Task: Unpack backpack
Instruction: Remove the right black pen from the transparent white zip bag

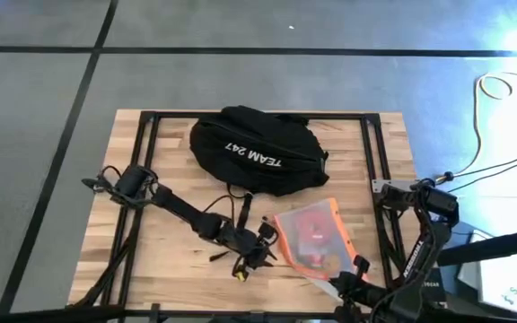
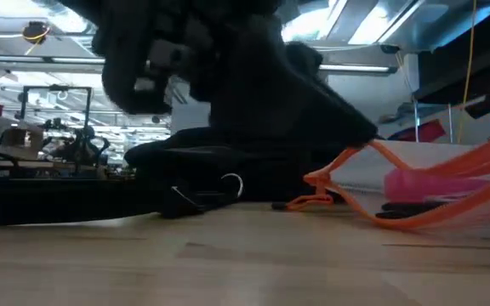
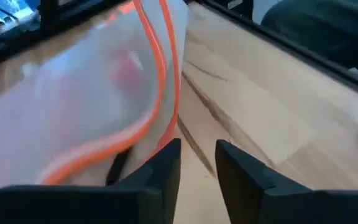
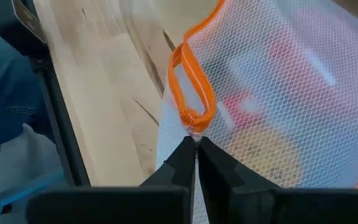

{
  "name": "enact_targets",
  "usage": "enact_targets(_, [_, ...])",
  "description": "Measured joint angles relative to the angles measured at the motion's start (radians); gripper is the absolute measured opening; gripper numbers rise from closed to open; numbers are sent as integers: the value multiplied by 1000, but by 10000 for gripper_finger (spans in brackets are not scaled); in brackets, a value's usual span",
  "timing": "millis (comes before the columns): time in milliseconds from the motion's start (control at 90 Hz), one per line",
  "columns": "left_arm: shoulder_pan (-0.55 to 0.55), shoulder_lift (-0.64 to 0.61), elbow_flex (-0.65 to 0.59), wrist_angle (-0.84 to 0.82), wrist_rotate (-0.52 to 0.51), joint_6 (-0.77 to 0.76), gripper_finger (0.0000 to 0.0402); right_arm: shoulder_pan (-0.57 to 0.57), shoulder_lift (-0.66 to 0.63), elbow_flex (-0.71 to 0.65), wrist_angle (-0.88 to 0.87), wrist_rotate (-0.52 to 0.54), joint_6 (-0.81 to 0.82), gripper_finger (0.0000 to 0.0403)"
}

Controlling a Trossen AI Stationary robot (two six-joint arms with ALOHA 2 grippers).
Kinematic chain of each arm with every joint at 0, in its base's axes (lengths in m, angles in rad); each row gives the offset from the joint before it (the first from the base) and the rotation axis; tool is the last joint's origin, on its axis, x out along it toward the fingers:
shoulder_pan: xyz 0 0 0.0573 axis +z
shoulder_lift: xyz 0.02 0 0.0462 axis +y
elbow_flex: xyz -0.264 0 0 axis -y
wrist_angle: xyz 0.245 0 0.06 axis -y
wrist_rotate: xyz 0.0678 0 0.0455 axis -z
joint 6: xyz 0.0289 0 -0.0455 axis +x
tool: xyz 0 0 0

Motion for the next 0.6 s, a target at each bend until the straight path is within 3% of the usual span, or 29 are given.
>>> enact_targets(222, [39,89,112,-77,-4,-88,85,0,0,0,1,-2,0,0])
enact_targets(600, [92,128,172,-81,-3,-26,88,0,0,0,-4,-8,0,0])
